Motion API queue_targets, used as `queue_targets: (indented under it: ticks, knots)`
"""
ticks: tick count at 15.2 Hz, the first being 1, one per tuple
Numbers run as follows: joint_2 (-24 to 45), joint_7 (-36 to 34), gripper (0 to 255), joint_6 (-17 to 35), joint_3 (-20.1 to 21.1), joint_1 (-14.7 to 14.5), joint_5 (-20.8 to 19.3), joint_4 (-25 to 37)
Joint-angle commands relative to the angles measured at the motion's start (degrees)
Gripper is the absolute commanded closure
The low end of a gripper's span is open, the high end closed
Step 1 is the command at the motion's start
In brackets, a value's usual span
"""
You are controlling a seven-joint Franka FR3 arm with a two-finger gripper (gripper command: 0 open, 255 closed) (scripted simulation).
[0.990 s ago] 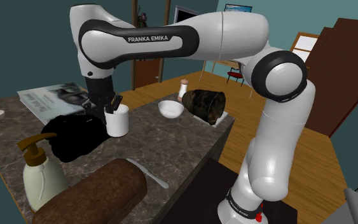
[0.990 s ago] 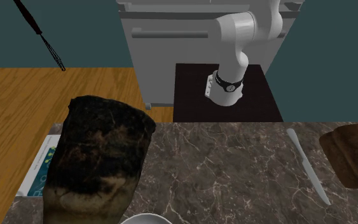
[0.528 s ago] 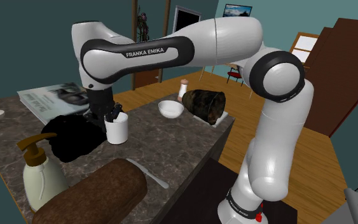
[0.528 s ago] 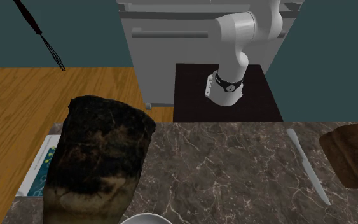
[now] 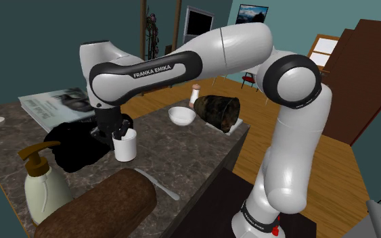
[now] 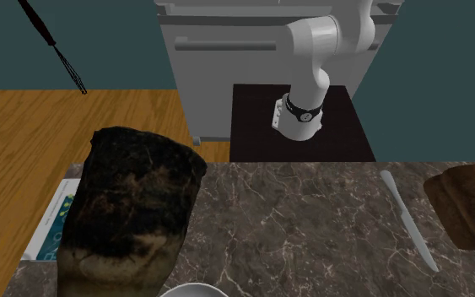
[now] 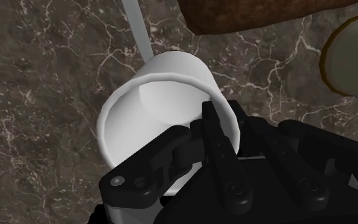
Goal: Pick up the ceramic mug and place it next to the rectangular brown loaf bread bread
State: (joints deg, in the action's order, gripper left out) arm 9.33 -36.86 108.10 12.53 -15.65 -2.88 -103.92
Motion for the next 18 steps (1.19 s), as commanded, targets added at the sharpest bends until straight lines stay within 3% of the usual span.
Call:
queue_targets:
  ticks: [1,15,18]
  knots:
    - [0.4,-0.1,255,1.5,0.0,0.0,-0.1,-1.1]
    - [4.3,-1.0,255,11.2,-0.3,-0.2,-1.3,-6.9]
    - [4.3,-1.0,255,11.2,-0.3,-0.2,-1.3,-6.9]
